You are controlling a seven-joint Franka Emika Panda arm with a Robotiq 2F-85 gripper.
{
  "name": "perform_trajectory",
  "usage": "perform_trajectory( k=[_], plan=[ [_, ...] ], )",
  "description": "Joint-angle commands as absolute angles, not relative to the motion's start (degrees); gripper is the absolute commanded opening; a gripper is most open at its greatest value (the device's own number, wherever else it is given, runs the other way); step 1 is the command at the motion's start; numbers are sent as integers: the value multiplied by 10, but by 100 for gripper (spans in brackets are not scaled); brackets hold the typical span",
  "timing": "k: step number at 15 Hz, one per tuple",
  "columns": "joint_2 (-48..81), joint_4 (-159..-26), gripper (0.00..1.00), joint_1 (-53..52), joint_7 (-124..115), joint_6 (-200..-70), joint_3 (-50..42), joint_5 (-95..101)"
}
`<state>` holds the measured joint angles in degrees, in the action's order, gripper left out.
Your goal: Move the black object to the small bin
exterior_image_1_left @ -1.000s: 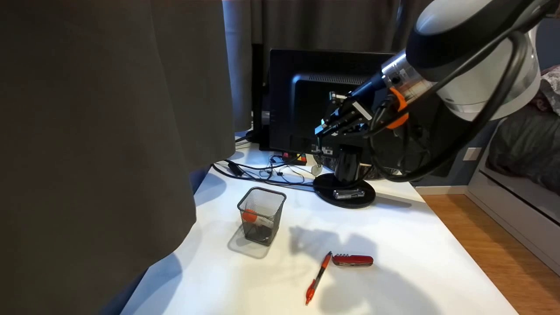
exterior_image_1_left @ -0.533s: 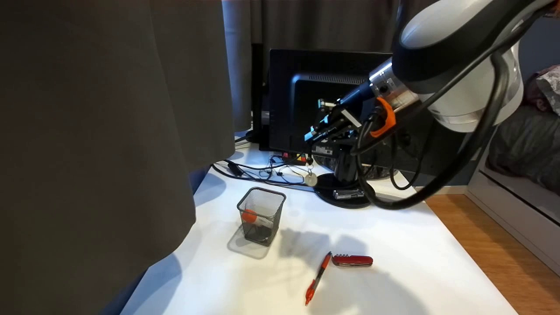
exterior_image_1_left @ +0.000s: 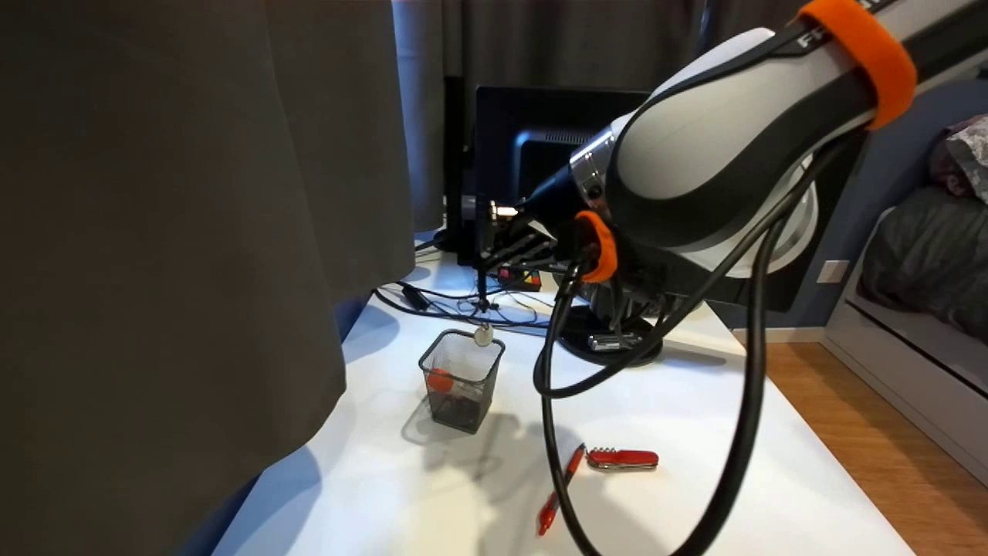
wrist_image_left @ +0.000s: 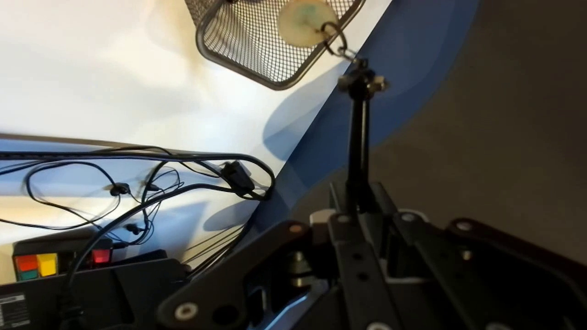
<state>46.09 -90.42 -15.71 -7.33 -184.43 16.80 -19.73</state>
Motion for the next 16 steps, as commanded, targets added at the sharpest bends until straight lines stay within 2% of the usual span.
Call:
perform_trajectory(
  k=[1, 2, 3, 4, 5, 9, 12, 14, 15, 16],
  plan=[
    [528, -801, 3, -194, -102, -1842, 131, -166],
    [541, -783, 3, -195, -105, -1835, 132, -166],
    [554, -764, 11, -197, -105, -1831, 133, -164],
    [564, -748, 38, -199, -105, -1825, 134, -162],
    [573, -735, 39, -200, -106, -1819, 135, -161],
    [565, -730, 66, -195, -110, -1785, 138, -165],
    [460, -846, 86, -154, -57, -1696, 157, -167],
    [423, -890, 99, -91, 30, -1671, 240, -181],
    [405, -913, 100, -59, 69, -1659, 278, -190],
    [473, -824, 90, -115, 10, -1684, 220, -179]
  ],
)
